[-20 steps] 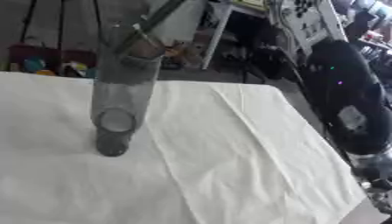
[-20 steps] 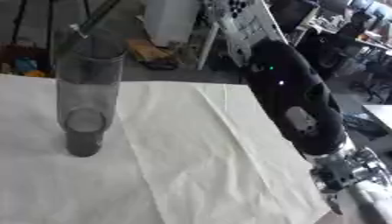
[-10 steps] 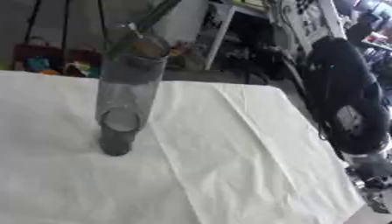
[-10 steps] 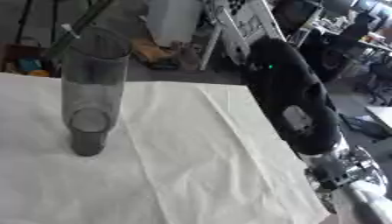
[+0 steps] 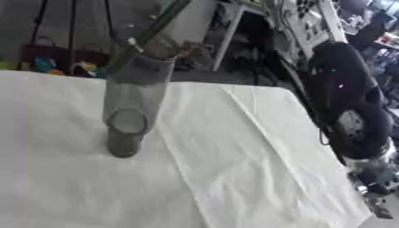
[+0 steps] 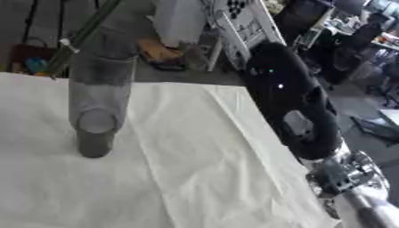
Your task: Arrange flowers into the vase.
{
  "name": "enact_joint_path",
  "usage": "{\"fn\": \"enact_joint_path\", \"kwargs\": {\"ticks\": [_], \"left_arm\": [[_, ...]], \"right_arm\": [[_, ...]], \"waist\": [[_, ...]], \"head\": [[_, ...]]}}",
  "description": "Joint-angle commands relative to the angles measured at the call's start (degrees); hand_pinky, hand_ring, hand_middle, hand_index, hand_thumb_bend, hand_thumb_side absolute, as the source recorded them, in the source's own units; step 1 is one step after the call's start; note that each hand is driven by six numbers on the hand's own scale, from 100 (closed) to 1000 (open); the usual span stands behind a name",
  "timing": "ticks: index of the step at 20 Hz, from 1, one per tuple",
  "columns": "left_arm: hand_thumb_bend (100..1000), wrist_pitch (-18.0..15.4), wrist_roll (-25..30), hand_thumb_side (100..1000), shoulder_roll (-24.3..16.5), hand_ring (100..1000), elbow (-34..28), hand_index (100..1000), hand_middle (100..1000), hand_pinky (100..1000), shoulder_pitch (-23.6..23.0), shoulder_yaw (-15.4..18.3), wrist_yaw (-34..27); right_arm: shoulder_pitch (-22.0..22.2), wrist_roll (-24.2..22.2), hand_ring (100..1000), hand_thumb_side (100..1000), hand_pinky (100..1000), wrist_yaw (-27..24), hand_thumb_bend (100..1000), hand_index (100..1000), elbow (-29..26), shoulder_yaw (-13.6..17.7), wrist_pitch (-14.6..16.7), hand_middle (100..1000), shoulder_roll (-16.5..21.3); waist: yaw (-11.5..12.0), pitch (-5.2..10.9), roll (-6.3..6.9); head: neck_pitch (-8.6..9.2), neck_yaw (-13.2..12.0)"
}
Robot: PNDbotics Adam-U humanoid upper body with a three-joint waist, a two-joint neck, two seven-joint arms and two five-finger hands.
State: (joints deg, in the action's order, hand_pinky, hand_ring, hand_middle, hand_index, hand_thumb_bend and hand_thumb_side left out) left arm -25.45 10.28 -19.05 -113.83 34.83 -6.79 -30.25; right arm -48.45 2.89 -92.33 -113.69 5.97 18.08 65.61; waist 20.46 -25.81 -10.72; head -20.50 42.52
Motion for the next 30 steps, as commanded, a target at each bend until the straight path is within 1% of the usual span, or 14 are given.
{"fn": "enact_joint_path", "kwargs": {"ticks": [1, 7, 10, 11, 12, 14, 15, 19, 22, 23, 24, 25, 28, 30], "left_arm": [[100, -0.01, 0.19, 847, -0.10, 756, -0.76, 930, 843, 773, 0.74, -0.02, -0.18], [100, 0.20, 0.21, 849, -0.05, 756, -0.76, 930, 843, 773, 0.72, -0.03, -0.13], [100, 0.31, 0.22, 848, -0.01, 756, -0.76, 930, 842, 773, 0.75, -0.12, -0.27], [100, 0.31, 0.24, 848, -0.01, 755, -0.76, 930, 842, 773, 0.76, -0.14, -0.34], [100, 0.30, 0.25, 848, 0.00, 755, -0.76, 930, 842, 773, 0.74, -0.13, -0.40], [100, 0.27, 0.24, 847, 0.00, 754, -0.76, 930, 842, 773, 0.74, -0.08, -0.49], [100, 0.24, 0.24, 847, 0.00, 754, -0.76, 930, 841, 773, 0.78, -0.07, -0.55], [100, 0.28, 0.32, 847, 0.02, 754, -0.76, 929, 841, 773, 0.93, -0.10, -0.70], [100, 0.24, 0.46, 847, 0.03, 753, -0.76, 929, 841, 773, 1.10, -0.17, -0.77], [100, 0.22, 0.51, 847, 0.04, 753, -0.76, 929, 841, 773, 1.16, -0.21, -0.80], [100, 0.20, 0.58, 846, 0.05, 753, -0.76, 929, 841, 773, 1.24, -0.26, -0.84], [100, 0.21, 0.65, 847, 0.09, 753, -0.76, 929, 841, 773, 1.33, -0.33, -0.89], [100, 0.21, 0.81, 847, 0.19, 752, -0.76, 929, 841, 773, 1.47, -0.38, -1.10], [100, 0.14, 0.90, 848, 0.20, 752, -0.76, 929, 841, 773, 1.45, -0.32, -1.11]], "right_arm": [[-1.15, -0.10, 100, 332, 100, -0.58, 448, 100, -0.14, 0.41, -0.42, 100, 0.93], [-1.84, -0.11, 100, 332, 100, -1.31, 449, 100, -0.41, 0.18, -0.48, 100, 0.44], [-3.36, 0.31, 100, 334, 100, -3.22, 441, 100, -0.51, 0.03, -0.37, 100, -0.23], [-3.90, 0.46, 100, 301, 100, -4.01, 421, 100, -0.50, -0.01, -0.43, 100, -0.48], [-4.35, 0.52, 100, 334, 100, -4.65, 438, 100, -0.52, -0.06, -0.53, 100, -0.65], [-4.96, 0.56, 100, 324, 100, -5.42, 424, 100, -0.53, -0.25, -0.93, 100, -1.04], [-5.18, 0.54, 100, 335, 100, -5.60, 441, 100, -0.54, -0.38, -1.20, 100, -1.24], [-5.57, 0.23, 100, 335, 100, -5.52, 441, 100, -0.52, -0.80, -2.01, 100, -1.93], [-5.59, -0.21, 100, 334, 100, -5.18, 440, 100, -0.14, -0.92, -2.06, 100, -1.95], [-5.61, -0.49, 100, 334, 100, -5.00, 440, 100, 0.17, -0.91, -1.85, 100, -1.83], [-5.66, -0.89, 100, 353, 100, -4.89, 394, 100, 0.58, -0.89, -1.51, 100, -1.72], [-5.73, -1.42, 100, 333, 100, -4.89, 433, 100, 1.17, -0.87, -1.06, 100, -1.62], [-6.20, -3.11, 100, 338, 100, -5.64, 414, 100, 4.35, -0.86, -0.29, 100, -1.39], [-6.36, -4.90, 100, 343, 100, -6.13, 420, 100, 6.39, -0.79, -0.12, 100, -1.16]], "waist": [[0.01, 1.08, 0.57], [0.07, 1.13, 0.41], [0.31, 1.39, 0.38], [0.40, 1.45, 0.38], [0.57, 1.51, 0.37], [0.84, 1.58, 0.34], [0.94, 1.59, 0.32], [1.25, 1.51, 0.16], [1.64, 1.37, 0.02], [1.83, 1.30, -0.04], [2.04, 1.25, -0.11], [2.30, 1.24, -0.20], [3.44, 1.39, -0.42], [4.18, 1.33, -0.65]], "head": [[0.71, 0.33], [1.03, 0.02], [0.60, 0.31], [0.41, 0.49], [0.22, 0.74], [0.03, 1.08], [0.01, 1.18], [0.32, 1.31], [0.64, 0.98], [0.83, 0.84], [0.96, 0.66], [1.04, 0.47], [1.82, -0.43], [2.31, -0.62]]}}
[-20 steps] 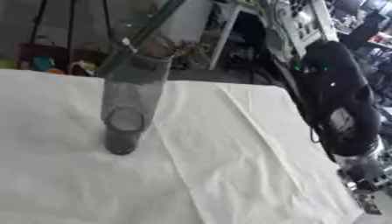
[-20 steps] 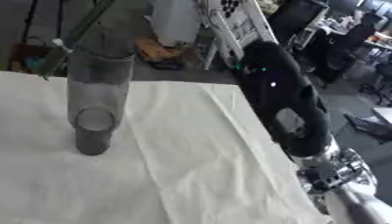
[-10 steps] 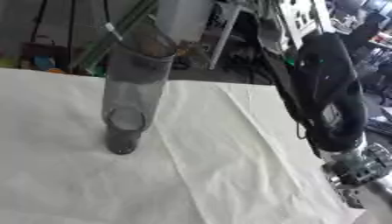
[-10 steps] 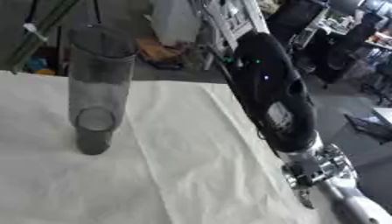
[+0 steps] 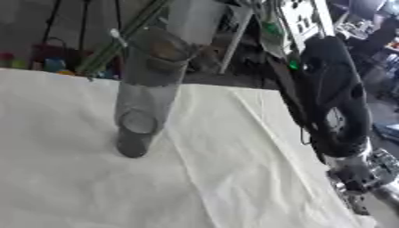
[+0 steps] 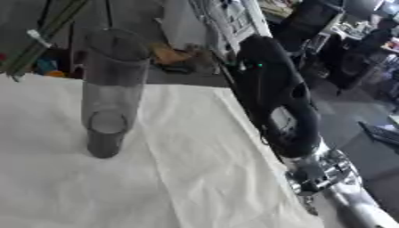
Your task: Arrange flowers into the vase.
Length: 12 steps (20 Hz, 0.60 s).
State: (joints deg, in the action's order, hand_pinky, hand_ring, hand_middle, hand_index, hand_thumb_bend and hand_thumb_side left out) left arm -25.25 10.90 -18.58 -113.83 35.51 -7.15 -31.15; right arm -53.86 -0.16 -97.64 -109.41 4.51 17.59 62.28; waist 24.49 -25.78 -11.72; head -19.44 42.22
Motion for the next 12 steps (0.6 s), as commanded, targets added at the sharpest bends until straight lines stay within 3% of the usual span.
{"fn": "enact_joint_path", "kwargs": {"ticks": [1, 6, 12], "left_arm": [[100, -0.10, 0.32, 848, -0.24, 752, -0.76, 929, 841, 773, 0.79, 0.05, -0.17], [100, -0.25, 0.56, 852, -0.01, 753, -0.76, 929, 843, 773, 0.72, -0.01, 0.47], [100, -0.47, 0.67, 851, 0.12, 753, -0.76, 930, 843, 773, 0.64, -0.21, 0.95]], "right_arm": [[-0.84, -2.98, 100, 343, 100, -0.85, 424, 100, 3.09, 0.70, 0.37, 100, 2.31], [0.10, -6.72, 100, 347, 100, -1.07, 428, 100, 6.33, 0.82, -0.98, 100, 2.58], [0.79, -7.49, 100, 352, 100, -1.51, 437, 100, 4.43, 1.03, -1.05, 100, 3.15]], "waist": [[0.43, 1.18, 0.26], [0.16, 0.14, 0.38], [-0.44, -0.27, 0.80]], "head": [[1.41, -0.16], [1.63, 0.13], [1.26, 0.33]]}}
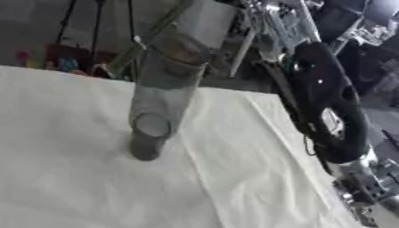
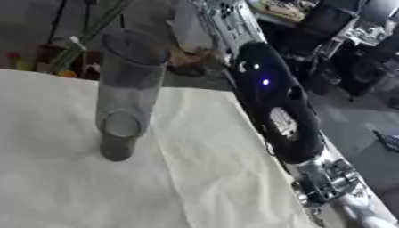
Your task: Arrange flowers into the vase.
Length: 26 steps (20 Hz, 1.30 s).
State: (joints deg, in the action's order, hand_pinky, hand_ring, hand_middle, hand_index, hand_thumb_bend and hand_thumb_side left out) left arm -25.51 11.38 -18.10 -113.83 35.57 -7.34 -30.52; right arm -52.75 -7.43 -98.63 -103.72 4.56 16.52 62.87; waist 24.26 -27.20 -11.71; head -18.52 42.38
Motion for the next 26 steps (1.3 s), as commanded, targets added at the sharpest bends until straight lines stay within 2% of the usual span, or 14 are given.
{"fn": "enact_joint_path", "kwargs": {"ticks": [1, 18, 20, 23, 24, 25, 26], "left_arm": [[100, -0.22, 0.24, 850, -0.34, 753, -0.76, 930, 843, 773, 0.61, -0.07, 0.29], [100, -0.52, 0.79, 850, -0.14, 753, -0.76, 929, 844, 773, 0.70, -0.23, 0.24], [100, -0.40, 0.80, 851, -0.23, 753, -0.76, 929, 844, 773, 0.54, -0.28, 0.26], [100, -0.25, 0.61, 846, -0.72, 752, -0.76, 929, 842, 772, 0.12, -0.20, -0.17], [100, -0.19, 0.51, 920, -0.92, 751, -0.76, 929, 842, 772, -0.04, -0.13, -0.39], [100, -0.14, 0.38, 846, -1.11, 751, -0.76, 929, 841, 772, -0.18, -0.03, -0.62], [100, -0.05, 0.26, 846, -1.29, 751, -0.76, 929, 841, 772, -0.29, 0.08, -0.82]], "right_arm": [[-0.20, -0.06, 100, 352, 100, -0.52, 437, 100, -1.68, 0.90, -0.07, 100, 2.52], [1.47, 0.26, 100, 356, 100, -0.71, 417, 100, -3.24, 1.39, -0.24, 100, 2.58], [1.39, 0.96, 100, 357, 100, -1.07, 411, 100, -2.51, 1.41, -0.41, 100, 2.82], [0.88, 2.40, 100, 352, 100, -2.77, 391, 100, -1.86, 2.12, 0.69, 100, 3.84], [0.83, 2.60, 100, 377, 100, -3.24, 653, 100, -1.78, 2.49, 1.59, 100, 4.27], [0.95, 2.81, 100, 347, 100, -3.42, 385, 100, -1.45, 3.04, 2.85, 100, 4.82], [1.24, 3.12, 100, 347, 100, -3.53, 382, 100, -1.01, 3.49, 4.01, 100, 5.37]], "waist": [[-0.28, 1.13, 0.87], [-0.84, 0.43, 1.64], [-1.02, 0.67, 1.62], [-1.52, 1.93, 1.63], [-1.70, 2.38, 1.60], [-1.91, 2.82, 1.53], [-2.07, 3.11, 1.47]], "head": [[0.41, 0.18], [1.36, 0.04], [1.15, 0.01], [-0.17, -0.06], [-0.53, -0.05], [-0.71, -0.08], [-0.73, -0.13]]}}
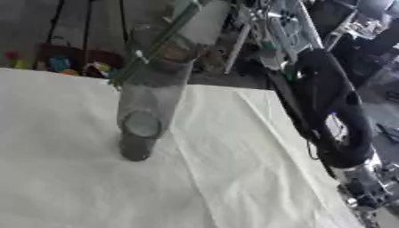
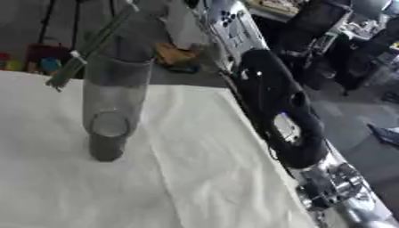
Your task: Arrange flowers into the vase.
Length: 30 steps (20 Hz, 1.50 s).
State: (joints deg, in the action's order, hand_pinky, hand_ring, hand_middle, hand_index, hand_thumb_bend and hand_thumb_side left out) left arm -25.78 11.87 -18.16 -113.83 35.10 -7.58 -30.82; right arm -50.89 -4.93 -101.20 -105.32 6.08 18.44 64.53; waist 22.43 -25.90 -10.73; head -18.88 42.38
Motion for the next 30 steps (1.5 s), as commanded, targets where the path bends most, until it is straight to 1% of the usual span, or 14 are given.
{"fn": "enact_joint_path", "kwargs": {"ticks": [1, 3, 5, 9, 13, 24, 30], "left_arm": [[100, 0.33, -0.27, 846, -1.38, 751, -0.76, 929, 841, 772, 0.10, 0.37, -0.65], [100, 0.48, -0.25, 846, -1.52, 751, -0.76, 929, 840, 772, 0.08, 0.40, -0.87], [100, 0.55, -0.24, 846, -1.63, 751, -0.76, 929, 840, 772, 0.17, 0.43, -1.07], [100, 0.53, -0.04, 847, -1.58, 751, -0.76, 929, 840, 772, 0.22, 0.41, -1.08], [100, 0.43, 0.20, 849, -1.50, 752, -0.76, 929, 842, 772, 0.31, 0.28, -0.94], [100, 0.22, 0.34, 847, -1.28, 752, -0.76, 929, 842, 772, 0.25, 0.15, -0.37], [100, -0.01, 0.49, 846, -1.17, 751, -0.76, 929, 842, 772, 0.31, 0.06, -0.22]], "right_arm": [[-0.15, 0.96, 100, 347, 100, -0.71, 393, 100, 1.23, 2.40, 3.21, 100, 4.41], [0.90, 1.48, 100, 350, 100, 0.53, 407, 100, 2.34, 2.81, 4.83, 100, 5.50], [2.41, 2.11, 100, 352, 100, 3.04, 408, 100, 4.15, 3.04, 6.15, 100, 6.40], [3.96, 3.47, 100, 353, 100, 7.12, 411, 100, 6.11, 3.30, 7.83, 100, 7.00], [5.42, 4.00, 100, 353, 100, 9.48, 427, 100, 6.74, 3.59, 8.89, 100, 7.86], [7.89, 3.97, 100, 357, 100, 13.26, 453, 100, 6.90, 3.58, 8.52, 100, 8.23], [8.67, 3.87, 100, 359, 100, 13.96, 452, 100, 6.51, 3.52, 8.01, 100, 8.24]], "waist": [[-0.41, 2.05, 0.39], [-0.56, 2.26, 0.25], [-0.68, 2.34, 0.21], [-0.64, 2.01, 0.21], [-0.88, 1.53, 0.32], [-1.51, 0.75, 0.72], [-1.70, 0.37, 1.04]], "head": [[-0.36, -0.24], [-0.30, -0.31], [0.08, -0.39], [0.63, -0.40], [1.02, -0.56], [1.47, -0.58], [1.55, -0.76]]}}
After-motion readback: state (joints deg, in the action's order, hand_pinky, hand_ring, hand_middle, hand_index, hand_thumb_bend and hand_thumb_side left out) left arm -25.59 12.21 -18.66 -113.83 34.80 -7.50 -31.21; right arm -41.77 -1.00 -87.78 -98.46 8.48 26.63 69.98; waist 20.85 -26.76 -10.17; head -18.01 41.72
